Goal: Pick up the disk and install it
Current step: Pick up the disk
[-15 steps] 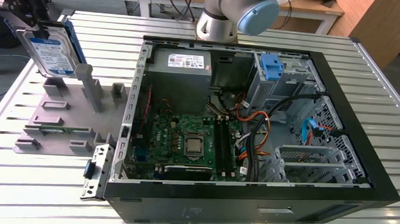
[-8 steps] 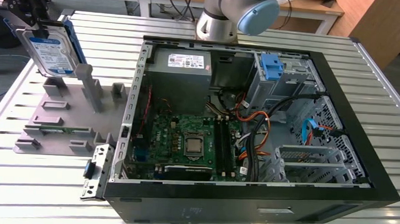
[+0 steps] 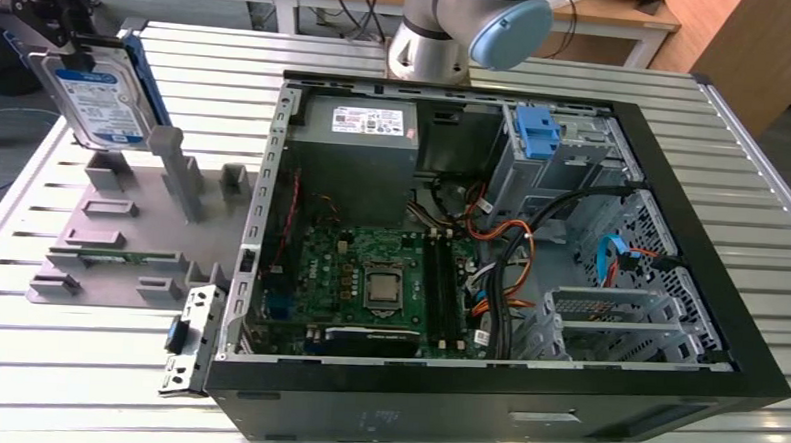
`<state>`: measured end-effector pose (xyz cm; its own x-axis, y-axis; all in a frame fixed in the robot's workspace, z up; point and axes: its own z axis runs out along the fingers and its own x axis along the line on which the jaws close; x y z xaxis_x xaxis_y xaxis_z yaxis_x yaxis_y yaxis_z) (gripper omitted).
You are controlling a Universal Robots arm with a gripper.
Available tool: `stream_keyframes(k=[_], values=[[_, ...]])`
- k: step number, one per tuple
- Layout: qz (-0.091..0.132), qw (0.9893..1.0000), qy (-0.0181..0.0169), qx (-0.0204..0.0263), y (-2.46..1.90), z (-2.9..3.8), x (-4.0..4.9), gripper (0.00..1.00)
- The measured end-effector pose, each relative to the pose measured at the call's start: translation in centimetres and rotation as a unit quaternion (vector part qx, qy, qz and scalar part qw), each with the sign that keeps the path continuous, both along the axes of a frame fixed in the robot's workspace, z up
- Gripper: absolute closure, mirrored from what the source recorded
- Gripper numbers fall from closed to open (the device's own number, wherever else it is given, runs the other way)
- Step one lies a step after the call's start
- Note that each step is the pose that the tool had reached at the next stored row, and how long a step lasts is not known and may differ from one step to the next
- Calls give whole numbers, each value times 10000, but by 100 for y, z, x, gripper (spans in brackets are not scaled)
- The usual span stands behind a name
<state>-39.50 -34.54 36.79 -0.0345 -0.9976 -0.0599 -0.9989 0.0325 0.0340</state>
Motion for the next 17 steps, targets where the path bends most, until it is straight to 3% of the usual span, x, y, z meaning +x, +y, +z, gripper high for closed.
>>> stream_keyframes(k=[10,17], values=[[0,10000,0,0,0,115,0,65],[0,10000,0,0,0,247,0,65]])
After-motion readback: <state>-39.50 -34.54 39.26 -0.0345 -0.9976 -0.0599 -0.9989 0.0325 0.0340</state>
